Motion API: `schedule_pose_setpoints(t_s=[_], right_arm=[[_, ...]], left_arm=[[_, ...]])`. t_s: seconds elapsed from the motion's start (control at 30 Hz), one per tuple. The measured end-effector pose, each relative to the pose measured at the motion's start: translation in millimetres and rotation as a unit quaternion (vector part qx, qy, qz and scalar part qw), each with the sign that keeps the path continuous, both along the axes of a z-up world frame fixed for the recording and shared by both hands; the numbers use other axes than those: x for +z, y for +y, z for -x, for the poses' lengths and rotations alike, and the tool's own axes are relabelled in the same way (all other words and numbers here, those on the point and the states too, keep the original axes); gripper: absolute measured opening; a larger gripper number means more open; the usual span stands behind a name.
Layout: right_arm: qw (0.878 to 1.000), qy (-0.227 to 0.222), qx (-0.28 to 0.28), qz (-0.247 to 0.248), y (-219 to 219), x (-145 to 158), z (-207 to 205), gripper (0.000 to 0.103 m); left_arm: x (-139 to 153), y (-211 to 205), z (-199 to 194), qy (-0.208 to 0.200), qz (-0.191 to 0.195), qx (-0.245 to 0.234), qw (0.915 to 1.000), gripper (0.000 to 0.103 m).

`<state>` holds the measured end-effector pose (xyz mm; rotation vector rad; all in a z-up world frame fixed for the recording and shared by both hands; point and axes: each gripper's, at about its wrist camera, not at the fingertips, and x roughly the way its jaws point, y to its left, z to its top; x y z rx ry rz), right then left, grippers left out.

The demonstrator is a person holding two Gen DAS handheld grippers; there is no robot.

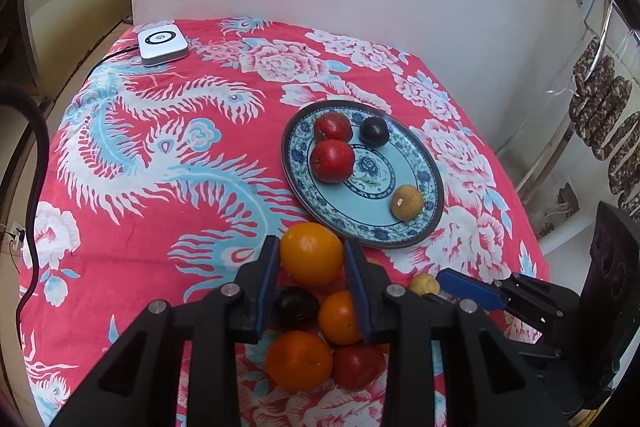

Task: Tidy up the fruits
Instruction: 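Grasp an orange with the left tool while the right tool grasps a brown kiwi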

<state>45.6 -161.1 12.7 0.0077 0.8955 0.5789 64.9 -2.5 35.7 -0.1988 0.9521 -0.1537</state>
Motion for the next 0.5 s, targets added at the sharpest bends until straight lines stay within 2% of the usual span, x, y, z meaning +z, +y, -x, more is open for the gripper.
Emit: schedule_pose_setpoints(t_s=[0.13,0.5], right_arm=[[1.000,0.001,0.008,0.000,4.8,-1.9,0.9,0.025],[1.000,-0.011,0.000,-0.004,1.8,6.5,1.2,0.024]], left_arm=[[0.9,1.3,2.4,-0.003,-0.001,0.003,1.0000,0.034],[6.8,1.7,4.7,-0.011,0.006,0.003,0.9999,0.034]])
